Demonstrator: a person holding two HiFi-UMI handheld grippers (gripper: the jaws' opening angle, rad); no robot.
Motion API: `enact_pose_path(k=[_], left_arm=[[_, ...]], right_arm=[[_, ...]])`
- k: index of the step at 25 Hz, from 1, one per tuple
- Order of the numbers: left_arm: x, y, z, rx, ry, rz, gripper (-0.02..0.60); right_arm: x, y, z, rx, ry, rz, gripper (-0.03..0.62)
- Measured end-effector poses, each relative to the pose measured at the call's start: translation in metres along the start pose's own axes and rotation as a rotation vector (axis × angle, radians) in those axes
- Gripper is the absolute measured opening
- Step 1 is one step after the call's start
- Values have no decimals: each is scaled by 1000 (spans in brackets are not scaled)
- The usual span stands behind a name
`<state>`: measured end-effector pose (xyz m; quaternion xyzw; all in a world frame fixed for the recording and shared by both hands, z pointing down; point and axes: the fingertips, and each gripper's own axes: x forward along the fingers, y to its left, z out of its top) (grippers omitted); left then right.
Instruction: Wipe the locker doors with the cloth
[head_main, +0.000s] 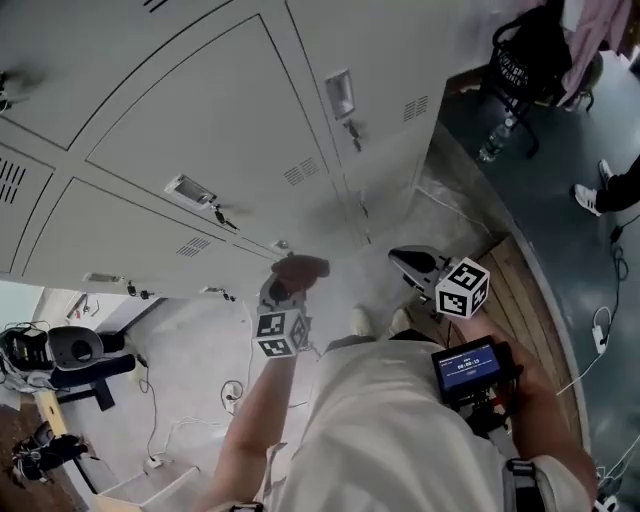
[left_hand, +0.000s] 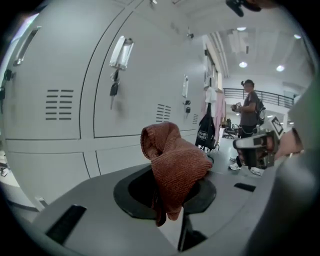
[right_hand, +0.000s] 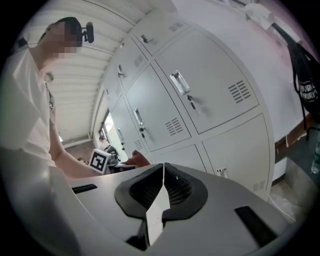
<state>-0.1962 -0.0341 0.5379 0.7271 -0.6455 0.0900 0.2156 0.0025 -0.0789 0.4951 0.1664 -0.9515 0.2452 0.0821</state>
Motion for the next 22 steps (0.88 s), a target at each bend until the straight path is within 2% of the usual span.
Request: enact_pose_path(k=[3,9,17,22], left_arm=[[-21,-23,14,27,-27,-55,72],[-32,-53,26,58,-71,-91,72],[-21,-75,33,43,-89,-127,72],[-12,-74,41,30,-85,-107,72]], right_arm=[[-5,10,28,-46,-29,44,18],[-11,13,57,-96,-81,118,18],[-10,-6,64,-95,-104,110,18],[-10,-12,71,-99,-111,111,18]])
